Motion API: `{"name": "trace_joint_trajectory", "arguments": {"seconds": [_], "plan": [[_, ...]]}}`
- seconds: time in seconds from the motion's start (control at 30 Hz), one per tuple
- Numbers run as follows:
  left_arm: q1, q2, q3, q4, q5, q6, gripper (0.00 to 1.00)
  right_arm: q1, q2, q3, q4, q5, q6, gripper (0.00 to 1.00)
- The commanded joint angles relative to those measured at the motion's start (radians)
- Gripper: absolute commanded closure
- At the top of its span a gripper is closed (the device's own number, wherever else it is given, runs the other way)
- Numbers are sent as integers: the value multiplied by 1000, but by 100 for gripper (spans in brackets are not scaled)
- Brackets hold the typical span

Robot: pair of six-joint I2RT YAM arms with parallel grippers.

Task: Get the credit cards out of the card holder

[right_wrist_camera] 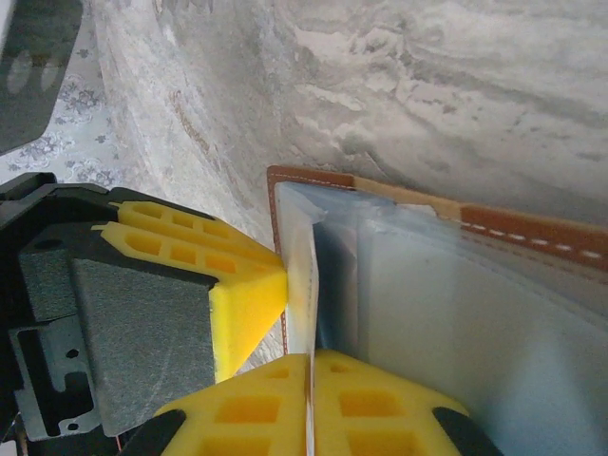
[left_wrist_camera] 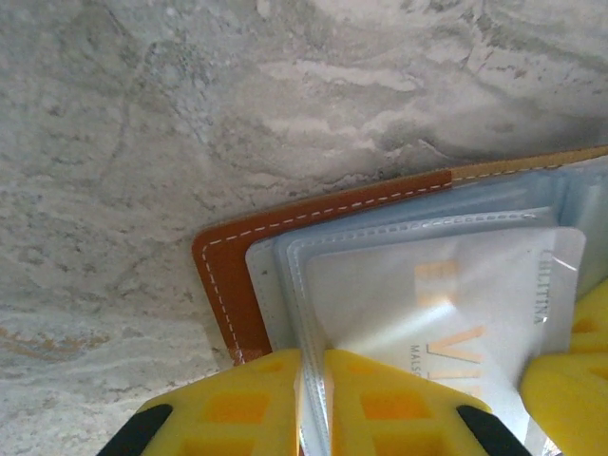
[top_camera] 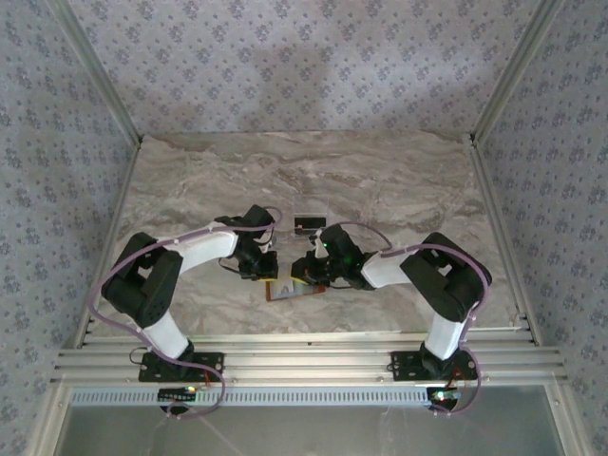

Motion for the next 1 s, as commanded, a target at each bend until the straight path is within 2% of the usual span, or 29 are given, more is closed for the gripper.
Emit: {"name": "trace_joint_trajectory", "arguments": {"seconds": [0.0, 0.13, 0.5, 0.97], "plan": [[-16, 58, -23, -55, -38, -6, 85, -7, -34, -7, 77, -35, 16, 91], [-16, 60, -24, -58, -40, -5, 85, -14, -38, -27, 98, -31, 30, 88], [-17, 64, -17, -64, -41, -2, 85, -21, -43, -44, 115, -38, 41, 88], [-16, 57, -7, -80, -53, 2, 84, -29, -79, -63, 68, -12, 16, 94]]}}
